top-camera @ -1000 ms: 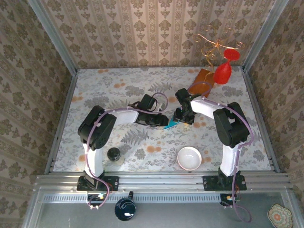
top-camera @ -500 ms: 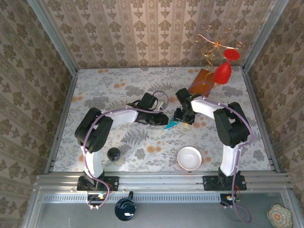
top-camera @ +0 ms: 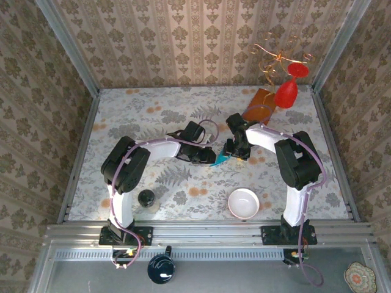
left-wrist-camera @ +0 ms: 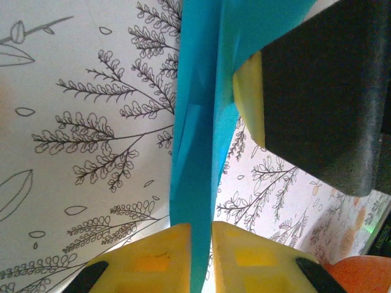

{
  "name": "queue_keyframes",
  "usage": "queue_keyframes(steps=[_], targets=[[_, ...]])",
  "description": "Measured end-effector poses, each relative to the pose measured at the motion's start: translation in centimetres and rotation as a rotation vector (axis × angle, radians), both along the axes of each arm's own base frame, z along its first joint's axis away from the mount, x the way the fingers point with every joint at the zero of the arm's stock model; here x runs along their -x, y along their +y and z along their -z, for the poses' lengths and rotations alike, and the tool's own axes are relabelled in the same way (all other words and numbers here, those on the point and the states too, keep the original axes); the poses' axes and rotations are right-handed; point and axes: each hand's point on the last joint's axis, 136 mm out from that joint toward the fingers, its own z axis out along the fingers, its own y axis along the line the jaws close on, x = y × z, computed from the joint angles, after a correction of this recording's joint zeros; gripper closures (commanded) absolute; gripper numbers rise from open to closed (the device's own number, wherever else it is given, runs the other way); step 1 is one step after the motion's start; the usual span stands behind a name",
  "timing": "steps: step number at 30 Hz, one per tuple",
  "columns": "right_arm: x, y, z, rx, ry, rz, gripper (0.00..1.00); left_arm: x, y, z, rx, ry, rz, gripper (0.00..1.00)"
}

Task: Fold a paper plane with a square sheet of paper (pick it up from the middle)
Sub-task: Fold the wing for the fifth time at the center of the table.

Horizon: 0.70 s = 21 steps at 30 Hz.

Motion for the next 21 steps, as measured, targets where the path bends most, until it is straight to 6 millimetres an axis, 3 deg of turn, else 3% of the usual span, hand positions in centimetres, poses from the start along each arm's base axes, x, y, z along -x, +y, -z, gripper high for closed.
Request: queue_keyframes(steps=[9, 21], targets=[[0.0, 0.0, 0.0, 0.000, 0.000, 0.000, 0.43, 0.2, 0.0, 0.2, -0.016, -0.008, 0.005, 0.87], [0.0, 0.0, 0.0, -0.007, 0.000, 0.002, 0.43, 0.7, 0.3, 2.1, -0.083, -0.006, 0.011, 0.87]])
